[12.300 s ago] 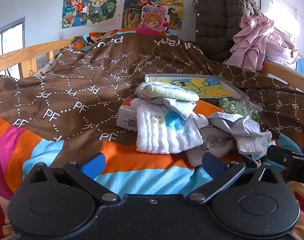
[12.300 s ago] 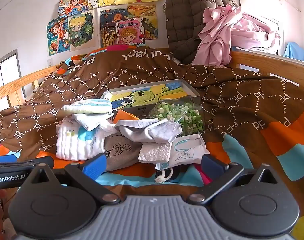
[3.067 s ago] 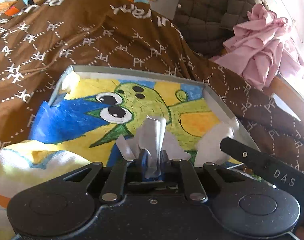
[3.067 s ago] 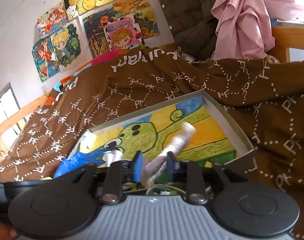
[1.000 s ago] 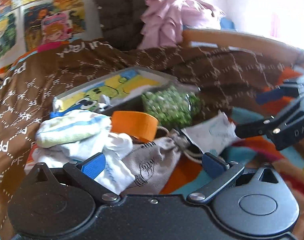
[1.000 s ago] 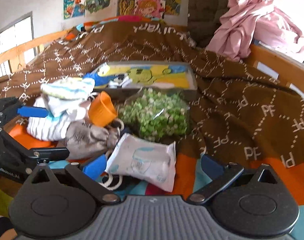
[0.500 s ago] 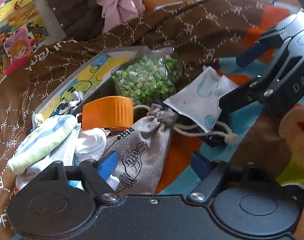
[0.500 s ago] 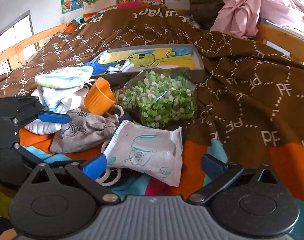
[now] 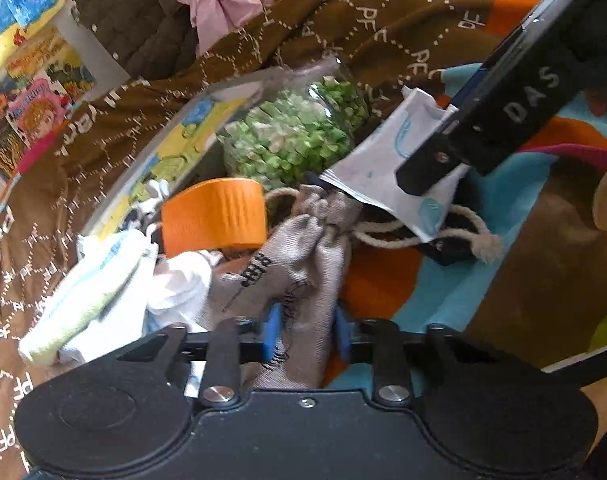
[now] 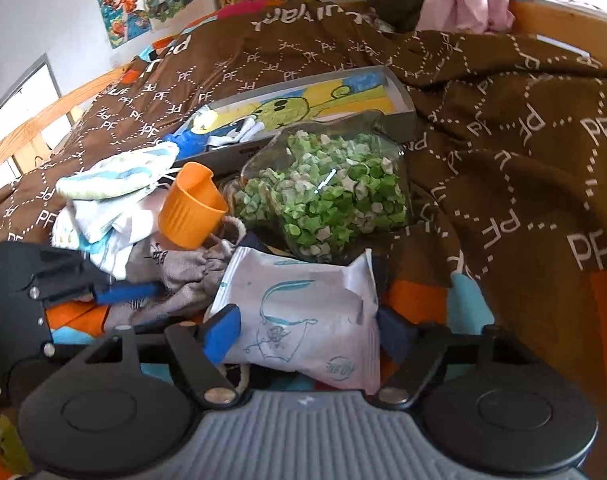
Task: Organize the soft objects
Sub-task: 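Grasp the grey drawstring pouch with the left tool while the right tool grasps the white packet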
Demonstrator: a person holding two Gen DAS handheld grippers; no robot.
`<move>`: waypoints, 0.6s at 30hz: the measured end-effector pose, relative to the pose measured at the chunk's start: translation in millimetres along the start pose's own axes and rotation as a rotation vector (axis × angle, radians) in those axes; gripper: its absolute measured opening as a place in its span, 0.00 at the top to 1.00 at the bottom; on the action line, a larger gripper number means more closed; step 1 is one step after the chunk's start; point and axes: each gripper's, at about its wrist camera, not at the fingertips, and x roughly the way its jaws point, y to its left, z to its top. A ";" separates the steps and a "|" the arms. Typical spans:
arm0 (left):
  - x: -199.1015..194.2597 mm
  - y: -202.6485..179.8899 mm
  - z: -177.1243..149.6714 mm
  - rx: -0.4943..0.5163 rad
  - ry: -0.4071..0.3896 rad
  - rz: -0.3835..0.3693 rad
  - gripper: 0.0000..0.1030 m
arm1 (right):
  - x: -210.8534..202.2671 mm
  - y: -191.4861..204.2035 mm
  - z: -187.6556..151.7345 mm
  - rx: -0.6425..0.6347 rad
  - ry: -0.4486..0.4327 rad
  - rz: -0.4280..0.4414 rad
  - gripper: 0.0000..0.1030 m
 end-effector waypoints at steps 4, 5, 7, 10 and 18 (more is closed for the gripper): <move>-2.5 1.8 0.6 -0.062 0.015 -0.009 0.90 | 1.6 0.5 -1.6 0.001 0.009 0.017 0.37; -3.4 4.4 0.7 -0.093 0.018 -0.014 0.91 | 1.4 1.0 -2.1 -0.001 0.010 0.016 0.42; -5.9 11.0 0.7 -0.167 0.022 -0.027 0.93 | -1.1 0.9 -1.6 0.003 0.004 0.016 0.48; -10.7 19.9 0.5 -0.296 0.023 -0.055 0.94 | -8.7 1.6 -1.4 0.012 -0.012 0.013 0.70; -30.0 25.7 -5.3 -0.467 0.022 -0.094 0.95 | -23.5 -2.2 -3.0 0.050 -0.038 0.027 0.84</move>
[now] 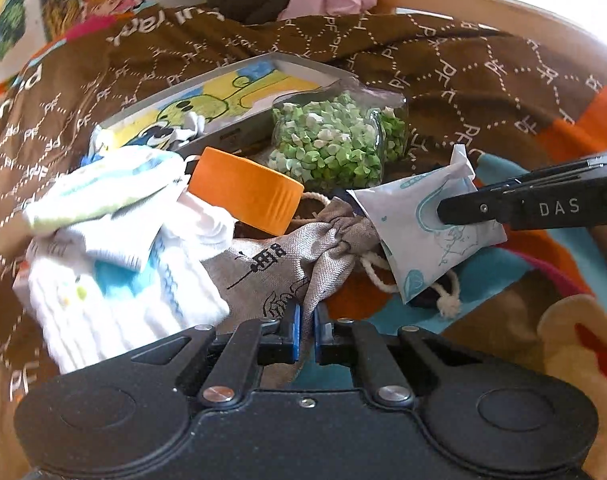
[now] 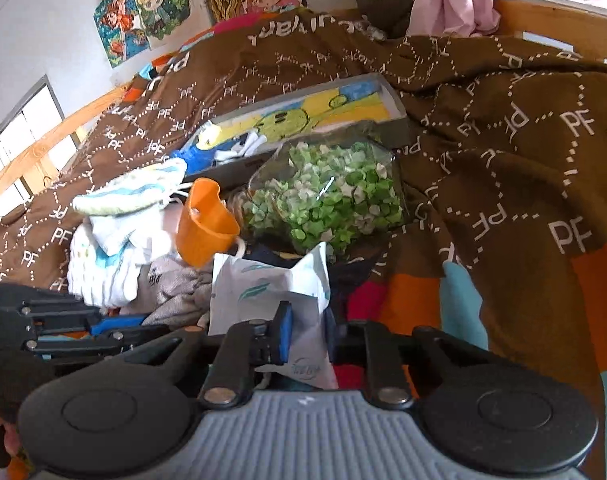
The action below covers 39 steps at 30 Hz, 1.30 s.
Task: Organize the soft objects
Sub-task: 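Grasp the grey drawstring pouch with the left tool while the right tool grasps the white packet, then carry the grey pouch and white packet over the cartoon tray with both tools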
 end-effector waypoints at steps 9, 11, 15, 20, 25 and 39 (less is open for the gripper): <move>-22.9 -11.0 -6.8 -0.048 -0.026 0.043 0.95 | -31.7 -11.2 6.2 0.080 -0.145 -0.014 0.89; -28.8 -10.8 -7.4 -0.077 -0.037 0.037 0.95 | -34.7 -13.7 6.1 0.093 -0.170 -0.018 0.89; -44.7 -10.1 -6.6 -0.146 -0.092 -0.004 0.96 | -37.8 -19.0 6.6 0.134 -0.212 -0.013 0.89; -62.8 -11.8 -4.8 -0.205 -0.165 -0.056 0.96 | -43.7 -25.5 6.0 0.190 -0.265 -0.004 0.89; -72.2 -11.7 2.0 -0.244 -0.213 -0.073 0.96 | -49.4 -26.9 7.0 0.204 -0.317 0.019 0.89; -77.2 16.4 41.1 -0.271 -0.337 0.012 0.96 | -42.2 -23.1 15.7 0.193 -0.435 0.028 0.89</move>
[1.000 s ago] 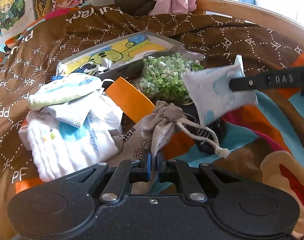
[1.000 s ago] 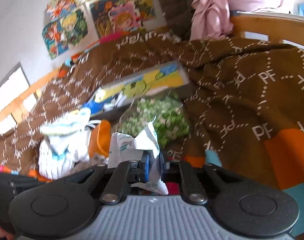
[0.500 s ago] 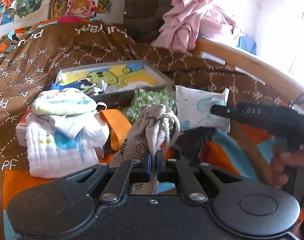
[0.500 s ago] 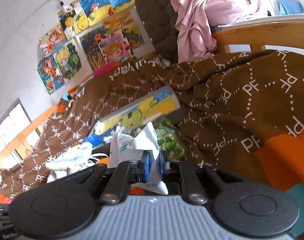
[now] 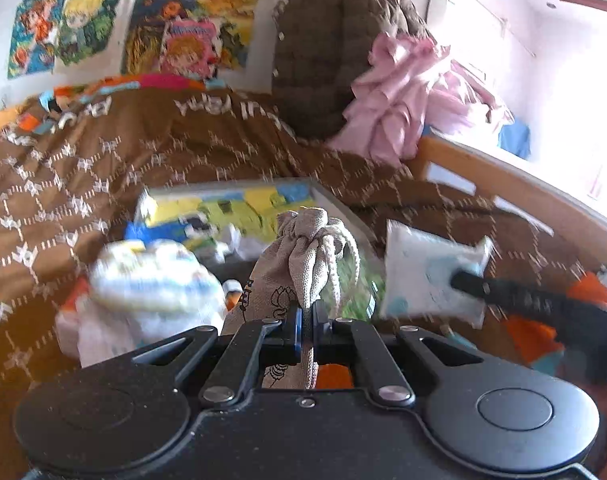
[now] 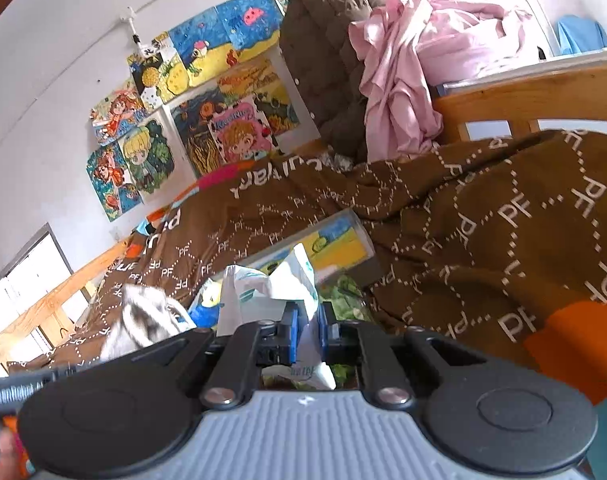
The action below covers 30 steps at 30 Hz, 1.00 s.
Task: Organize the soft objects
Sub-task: 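Carry the grey pouch and white packet over the cartoon tray with both tools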
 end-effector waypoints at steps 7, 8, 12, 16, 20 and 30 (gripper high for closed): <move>33.1 17.1 41.6 0.010 -0.046 0.029 0.96 | 38.4 12.8 7.6 -0.042 -0.091 0.002 0.89; 39.8 19.3 46.3 0.011 -0.048 0.033 0.96 | 47.4 13.8 11.5 -0.044 -0.101 0.004 0.89; 72.4 29.6 61.3 -0.013 -0.057 0.042 0.96 | 83.7 15.0 27.6 -0.078 -0.118 0.009 0.89; 108.9 34.4 64.7 -0.032 -0.063 0.031 0.96 | 119.9 10.8 39.8 -0.092 -0.107 -0.002 0.89; 146.8 39.4 69.4 -0.071 -0.051 0.030 0.96 | 146.2 8.3 47.9 -0.097 -0.097 -0.005 0.89; 210.9 42.3 89.9 -0.088 -0.074 0.029 0.96 | 178.1 -17.0 38.8 -0.004 -0.084 -0.048 0.89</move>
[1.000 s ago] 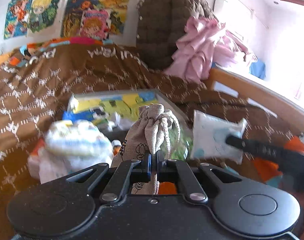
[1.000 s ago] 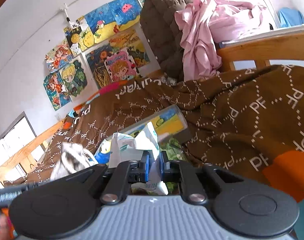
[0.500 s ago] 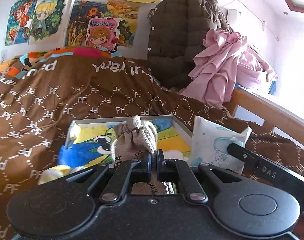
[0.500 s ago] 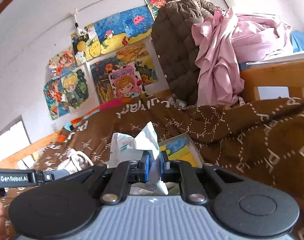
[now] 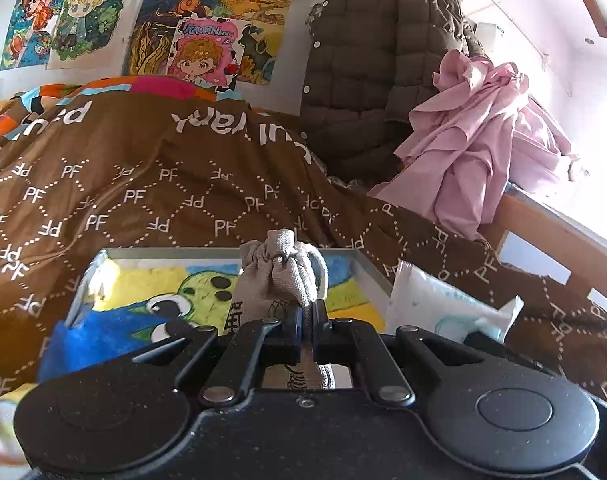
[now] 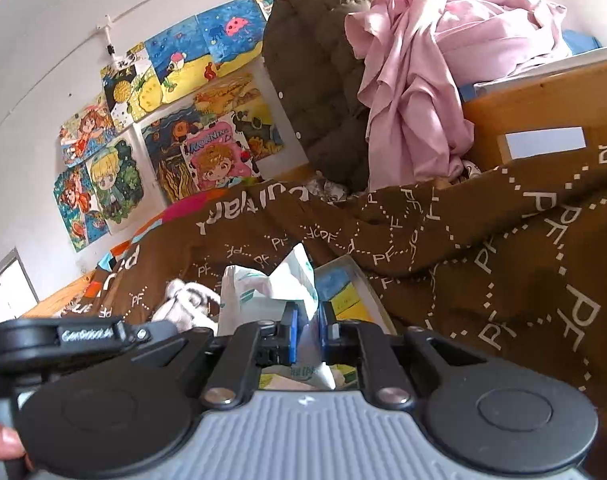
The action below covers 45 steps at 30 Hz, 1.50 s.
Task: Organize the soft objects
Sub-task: 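Carry the grey pouch and white packet over the cartoon tray with both tools, then open both tools to drop the pouch and packet into the tray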
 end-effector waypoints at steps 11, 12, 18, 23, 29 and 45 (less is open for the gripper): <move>32.3 11.1 -20.2 -0.012 0.086 0.028 0.96 | 25.6 -6.0 -8.6 0.025 0.078 -0.043 0.88; 34.0 13.2 -21.6 -0.017 0.090 0.036 0.95 | 26.9 -5.5 -9.4 0.020 0.082 -0.045 0.88; 44.2 24.3 -29.2 -0.031 0.134 0.060 0.94 | 34.4 -5.3 -14.9 0.010 0.115 -0.063 0.82; 43.4 25.4 -34.2 -0.039 0.145 0.050 0.89 | 35.9 -2.0 -16.8 0.002 0.132 -0.066 0.73; 35.6 21.4 -35.4 -0.040 0.137 0.052 0.70 | 34.3 0.6 -14.7 -0.012 0.142 -0.060 0.57; -47.6 22.6 -23.3 -0.127 0.038 0.031 0.23 | -53.1 24.1 16.5 -0.078 0.135 -0.073 0.10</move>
